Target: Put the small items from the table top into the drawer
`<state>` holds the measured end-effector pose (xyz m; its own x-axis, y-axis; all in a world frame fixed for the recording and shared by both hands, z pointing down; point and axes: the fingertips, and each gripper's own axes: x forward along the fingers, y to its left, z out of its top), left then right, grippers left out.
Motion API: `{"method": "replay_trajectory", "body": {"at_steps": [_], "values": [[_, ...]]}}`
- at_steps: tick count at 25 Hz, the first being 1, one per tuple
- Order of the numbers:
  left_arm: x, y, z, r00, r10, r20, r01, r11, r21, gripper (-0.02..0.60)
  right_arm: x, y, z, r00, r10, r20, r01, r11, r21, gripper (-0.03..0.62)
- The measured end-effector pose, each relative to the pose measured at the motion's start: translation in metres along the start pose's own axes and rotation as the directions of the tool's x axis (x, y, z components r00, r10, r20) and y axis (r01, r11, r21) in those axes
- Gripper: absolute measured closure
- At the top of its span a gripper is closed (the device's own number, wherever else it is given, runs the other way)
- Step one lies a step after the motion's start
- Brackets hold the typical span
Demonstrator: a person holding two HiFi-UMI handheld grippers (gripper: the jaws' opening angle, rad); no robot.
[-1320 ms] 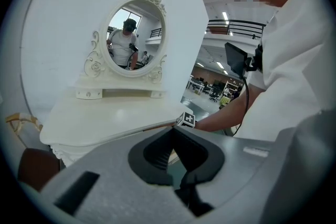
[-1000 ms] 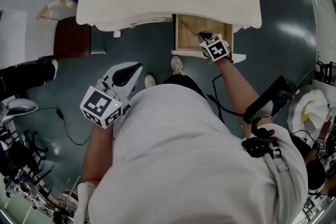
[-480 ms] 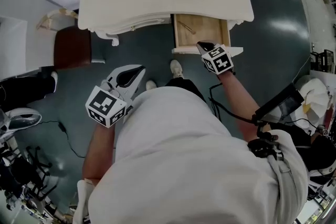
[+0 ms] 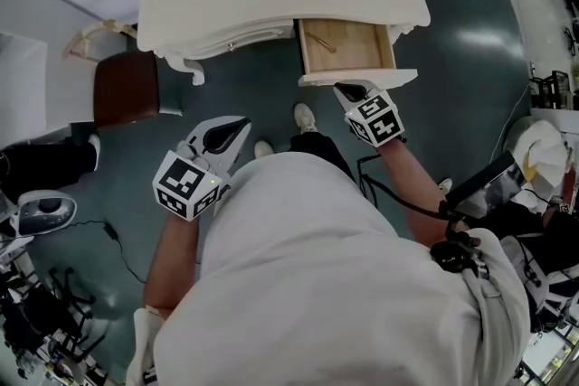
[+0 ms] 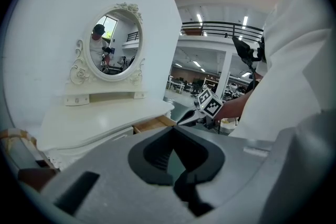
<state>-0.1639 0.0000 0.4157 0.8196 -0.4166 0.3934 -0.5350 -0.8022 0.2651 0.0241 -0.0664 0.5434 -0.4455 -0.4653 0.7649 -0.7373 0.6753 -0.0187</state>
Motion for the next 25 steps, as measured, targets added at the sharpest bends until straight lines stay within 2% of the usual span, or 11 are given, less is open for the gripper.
{"method": "replay_trajectory", "body": {"at_steps": [6, 11, 25], "values": [[-0.01, -0.02, -0.008, 1.0, -0.016, 0.006, 0.016, 1.0, 0.013, 0.58, -0.022, 0.034, 0.0, 1.0, 0.012, 0.029, -0.011, 1.0, -0.024, 0.594], [-0.021, -0.015, -0.026, 1.0, -0.018, 0.008, 0.018, 1.0, 0.006, 0.58, -0.015, 0.06, 0.005, 0.999, 0.031, 0.042, -0.029, 0.999, -0.044, 0.594], [-0.024, -0.016, -0.03, 1.0, -0.015, 0.008, 0.015, 1.0, 0.004, 0.58, -0.016, 0.077, 0.014, 0.997, 0.056, 0.055, -0.052, 0.996, -0.079, 0.594]]}}
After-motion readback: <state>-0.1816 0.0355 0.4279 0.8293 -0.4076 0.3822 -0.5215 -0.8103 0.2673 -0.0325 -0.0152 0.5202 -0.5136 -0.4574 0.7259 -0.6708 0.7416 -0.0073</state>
